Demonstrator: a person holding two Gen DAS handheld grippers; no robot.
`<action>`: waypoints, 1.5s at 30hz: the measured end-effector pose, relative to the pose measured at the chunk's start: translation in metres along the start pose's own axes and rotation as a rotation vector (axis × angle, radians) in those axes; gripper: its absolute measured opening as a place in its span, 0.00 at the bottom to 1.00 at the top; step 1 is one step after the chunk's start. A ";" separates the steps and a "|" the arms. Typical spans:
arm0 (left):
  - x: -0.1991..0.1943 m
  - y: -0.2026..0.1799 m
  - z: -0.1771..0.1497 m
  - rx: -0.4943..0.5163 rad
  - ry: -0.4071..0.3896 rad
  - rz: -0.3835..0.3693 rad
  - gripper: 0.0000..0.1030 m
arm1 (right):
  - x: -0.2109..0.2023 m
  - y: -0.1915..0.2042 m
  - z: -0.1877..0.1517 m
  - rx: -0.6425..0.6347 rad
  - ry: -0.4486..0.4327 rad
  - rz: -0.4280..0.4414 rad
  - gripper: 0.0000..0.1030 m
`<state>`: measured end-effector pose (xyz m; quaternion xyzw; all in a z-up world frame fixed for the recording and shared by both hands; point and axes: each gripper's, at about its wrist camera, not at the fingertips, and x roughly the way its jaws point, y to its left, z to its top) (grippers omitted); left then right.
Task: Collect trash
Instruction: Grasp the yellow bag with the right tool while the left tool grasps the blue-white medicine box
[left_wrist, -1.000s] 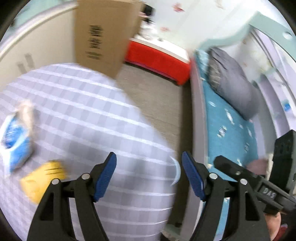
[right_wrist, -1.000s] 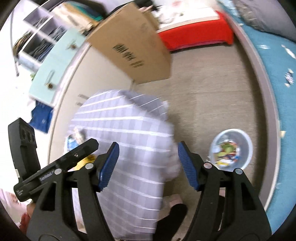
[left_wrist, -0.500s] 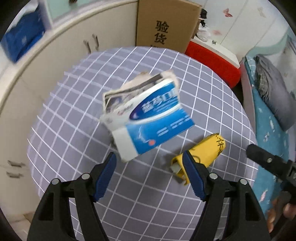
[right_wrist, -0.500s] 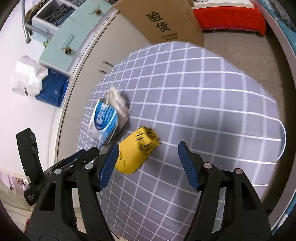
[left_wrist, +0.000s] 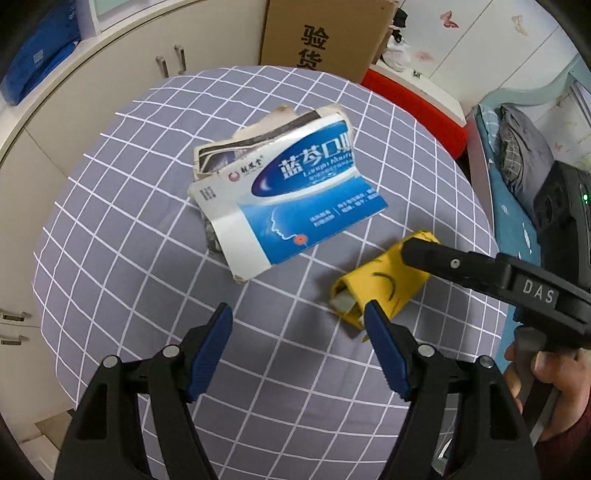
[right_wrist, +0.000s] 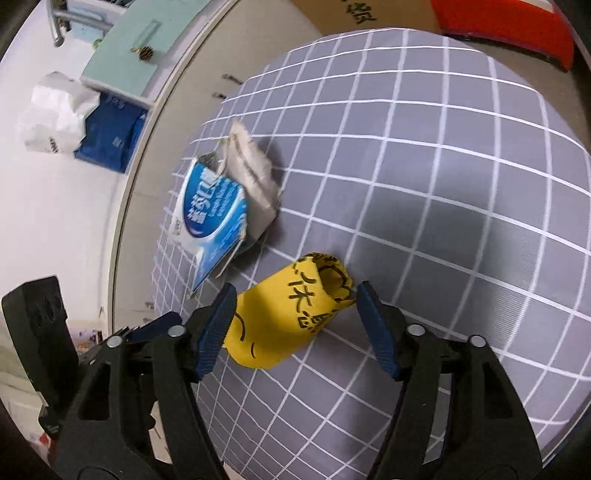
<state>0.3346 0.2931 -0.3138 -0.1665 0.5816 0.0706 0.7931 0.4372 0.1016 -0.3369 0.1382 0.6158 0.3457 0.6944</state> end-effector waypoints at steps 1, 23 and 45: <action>0.000 0.000 0.000 0.000 0.001 0.001 0.70 | 0.003 0.000 0.000 -0.009 0.019 0.011 0.44; 0.010 0.001 -0.010 -0.023 0.038 0.018 0.70 | 0.021 0.025 0.010 -0.118 0.114 0.076 0.24; 0.057 -0.060 0.048 0.437 0.018 0.301 0.62 | -0.071 0.007 0.024 -0.116 -0.181 -0.112 0.06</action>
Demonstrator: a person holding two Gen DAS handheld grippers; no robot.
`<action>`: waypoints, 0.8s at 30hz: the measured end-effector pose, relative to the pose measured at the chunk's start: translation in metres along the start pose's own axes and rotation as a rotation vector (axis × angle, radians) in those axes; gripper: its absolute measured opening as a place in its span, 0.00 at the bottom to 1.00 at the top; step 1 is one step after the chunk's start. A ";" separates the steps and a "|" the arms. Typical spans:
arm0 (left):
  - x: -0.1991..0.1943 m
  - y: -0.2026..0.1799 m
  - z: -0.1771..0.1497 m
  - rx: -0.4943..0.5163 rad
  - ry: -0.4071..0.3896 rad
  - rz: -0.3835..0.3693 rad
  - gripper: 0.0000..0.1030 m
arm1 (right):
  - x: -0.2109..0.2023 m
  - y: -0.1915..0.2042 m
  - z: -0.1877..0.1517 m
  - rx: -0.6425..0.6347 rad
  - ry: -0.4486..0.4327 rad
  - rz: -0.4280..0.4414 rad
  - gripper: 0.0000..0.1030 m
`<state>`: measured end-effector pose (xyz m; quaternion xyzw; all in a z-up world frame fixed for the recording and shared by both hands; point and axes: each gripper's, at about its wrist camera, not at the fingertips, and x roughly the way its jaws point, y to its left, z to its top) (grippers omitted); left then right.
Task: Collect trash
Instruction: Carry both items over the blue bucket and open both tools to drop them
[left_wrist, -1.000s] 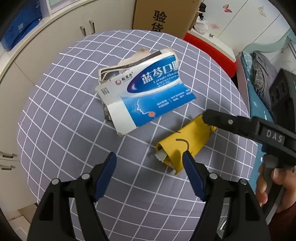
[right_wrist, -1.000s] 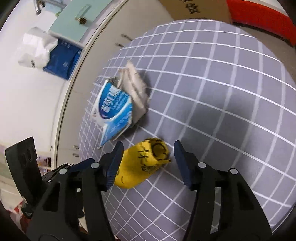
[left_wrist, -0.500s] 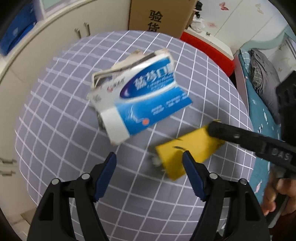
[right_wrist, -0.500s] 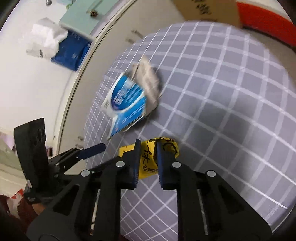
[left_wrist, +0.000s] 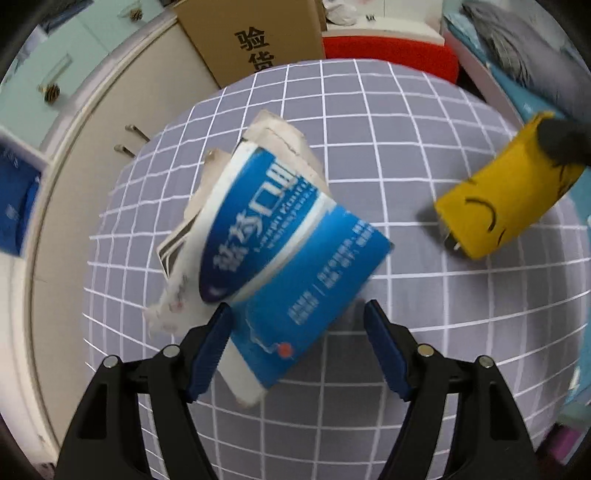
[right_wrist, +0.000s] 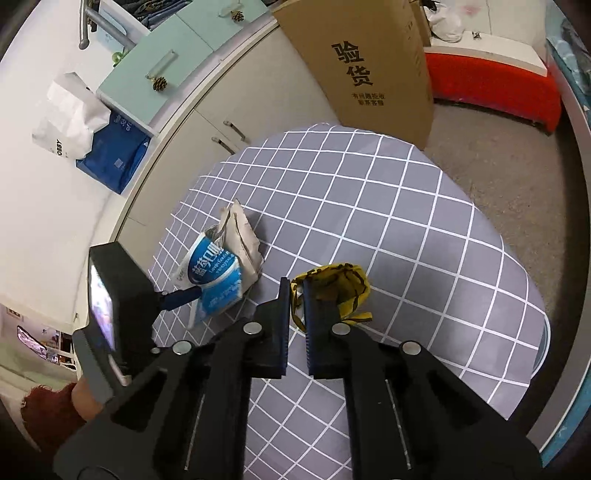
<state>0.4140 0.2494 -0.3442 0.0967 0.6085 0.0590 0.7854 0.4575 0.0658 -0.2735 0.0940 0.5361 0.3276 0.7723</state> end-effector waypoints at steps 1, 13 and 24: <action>-0.001 0.001 0.001 -0.001 -0.006 0.017 0.49 | 0.000 0.002 0.000 -0.003 -0.003 -0.004 0.06; -0.082 0.045 0.013 -0.281 -0.230 -0.131 0.04 | -0.015 0.018 -0.002 -0.057 -0.030 0.026 0.06; -0.130 -0.017 0.036 -0.291 -0.318 -0.286 0.04 | -0.065 -0.024 -0.003 -0.019 -0.098 0.055 0.06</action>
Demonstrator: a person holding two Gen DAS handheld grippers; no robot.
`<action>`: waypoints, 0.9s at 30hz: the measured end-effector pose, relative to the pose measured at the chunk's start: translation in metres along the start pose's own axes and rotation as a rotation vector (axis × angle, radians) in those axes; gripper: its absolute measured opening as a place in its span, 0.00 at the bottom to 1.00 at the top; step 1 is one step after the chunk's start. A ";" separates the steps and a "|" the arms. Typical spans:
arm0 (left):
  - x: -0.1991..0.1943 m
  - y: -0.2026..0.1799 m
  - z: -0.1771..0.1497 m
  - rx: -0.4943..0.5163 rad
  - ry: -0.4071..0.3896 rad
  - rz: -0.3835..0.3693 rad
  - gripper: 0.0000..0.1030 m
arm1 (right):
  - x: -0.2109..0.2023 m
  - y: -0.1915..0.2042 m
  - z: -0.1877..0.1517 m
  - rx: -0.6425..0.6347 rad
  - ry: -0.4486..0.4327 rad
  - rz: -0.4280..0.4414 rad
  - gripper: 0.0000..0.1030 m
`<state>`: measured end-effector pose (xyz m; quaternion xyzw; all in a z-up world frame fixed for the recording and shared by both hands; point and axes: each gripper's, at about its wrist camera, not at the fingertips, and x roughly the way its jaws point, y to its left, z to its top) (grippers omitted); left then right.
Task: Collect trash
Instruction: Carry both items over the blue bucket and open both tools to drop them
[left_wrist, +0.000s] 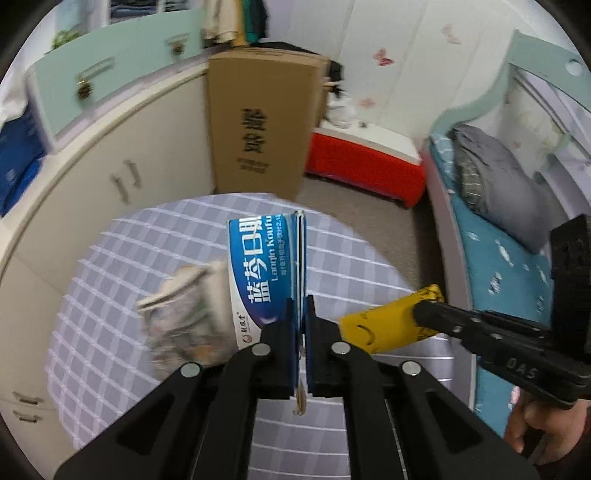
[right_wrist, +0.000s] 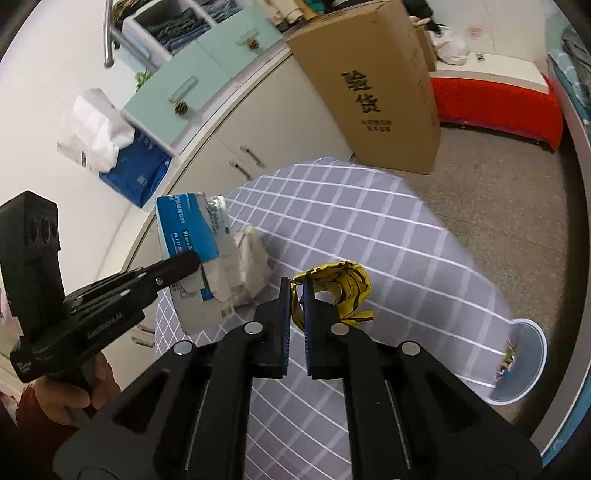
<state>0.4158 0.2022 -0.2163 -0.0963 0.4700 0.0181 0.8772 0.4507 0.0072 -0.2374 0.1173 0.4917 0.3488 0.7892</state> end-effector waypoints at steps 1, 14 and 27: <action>0.003 -0.015 0.001 0.012 0.004 -0.017 0.04 | -0.009 -0.011 -0.001 0.011 -0.011 -0.006 0.06; 0.098 -0.230 -0.028 0.202 0.207 -0.237 0.04 | -0.117 -0.200 -0.042 0.234 -0.034 -0.205 0.06; 0.227 -0.321 -0.090 0.220 0.442 -0.248 0.03 | -0.079 -0.337 -0.092 0.413 0.142 -0.301 0.08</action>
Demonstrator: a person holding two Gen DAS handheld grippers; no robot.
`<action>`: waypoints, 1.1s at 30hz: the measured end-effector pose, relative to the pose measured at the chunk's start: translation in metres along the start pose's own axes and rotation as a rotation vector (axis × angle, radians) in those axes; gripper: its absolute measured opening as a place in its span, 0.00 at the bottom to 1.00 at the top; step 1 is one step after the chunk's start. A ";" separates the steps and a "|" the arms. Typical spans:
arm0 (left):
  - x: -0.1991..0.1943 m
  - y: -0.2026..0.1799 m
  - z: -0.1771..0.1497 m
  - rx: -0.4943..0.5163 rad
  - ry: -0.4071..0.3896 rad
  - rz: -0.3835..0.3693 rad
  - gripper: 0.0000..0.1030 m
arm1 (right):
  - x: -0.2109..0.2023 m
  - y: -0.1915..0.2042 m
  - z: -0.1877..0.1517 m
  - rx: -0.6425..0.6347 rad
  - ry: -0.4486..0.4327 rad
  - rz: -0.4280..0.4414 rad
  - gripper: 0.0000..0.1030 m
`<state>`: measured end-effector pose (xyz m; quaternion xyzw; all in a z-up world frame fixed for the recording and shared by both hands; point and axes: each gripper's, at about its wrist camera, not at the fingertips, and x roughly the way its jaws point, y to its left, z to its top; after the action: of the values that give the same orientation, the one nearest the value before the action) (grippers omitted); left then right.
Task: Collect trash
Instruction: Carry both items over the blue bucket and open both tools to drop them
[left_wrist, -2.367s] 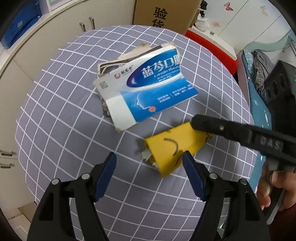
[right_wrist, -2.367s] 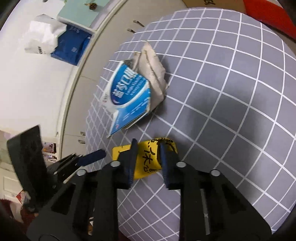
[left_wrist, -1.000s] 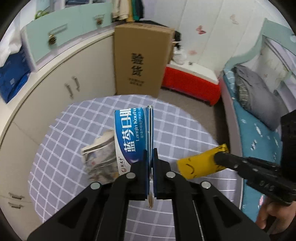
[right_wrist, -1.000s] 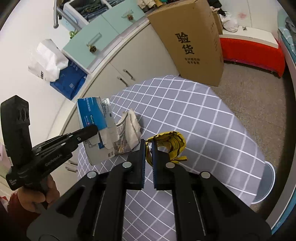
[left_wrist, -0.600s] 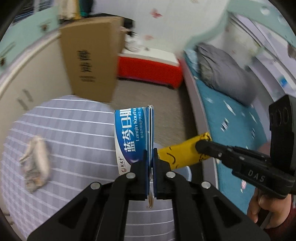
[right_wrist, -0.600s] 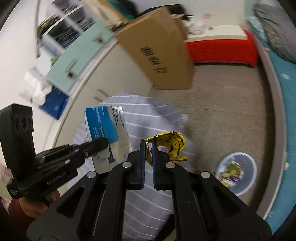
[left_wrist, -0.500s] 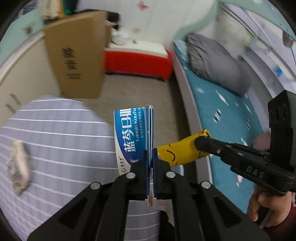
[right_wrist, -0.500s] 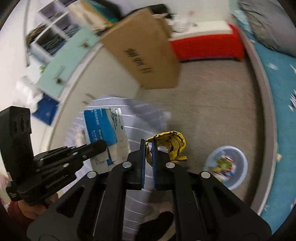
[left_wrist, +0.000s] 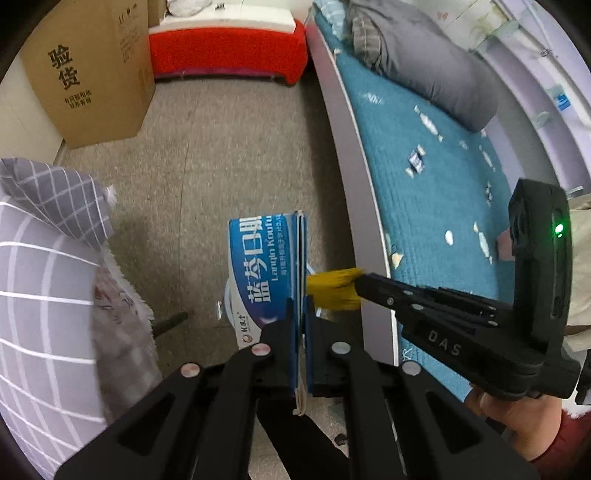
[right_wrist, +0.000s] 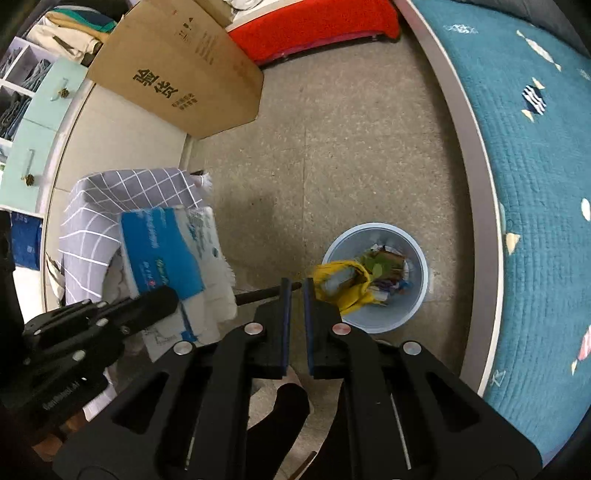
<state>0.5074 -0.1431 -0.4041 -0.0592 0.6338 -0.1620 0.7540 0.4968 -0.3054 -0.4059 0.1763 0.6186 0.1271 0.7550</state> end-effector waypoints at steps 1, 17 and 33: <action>0.007 0.000 -0.001 -0.007 0.014 0.003 0.04 | 0.007 -0.004 0.002 0.002 0.021 -0.003 0.09; 0.081 0.001 -0.002 -0.083 0.188 -0.017 0.04 | 0.014 -0.065 -0.015 0.142 0.073 -0.046 0.56; 0.109 -0.039 0.020 -0.027 0.233 -0.026 0.17 | -0.020 -0.102 -0.020 0.270 -0.031 -0.050 0.61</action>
<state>0.5365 -0.2171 -0.4912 -0.0584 0.7185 -0.1688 0.6722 0.4702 -0.4036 -0.4350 0.2627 0.6225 0.0210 0.7369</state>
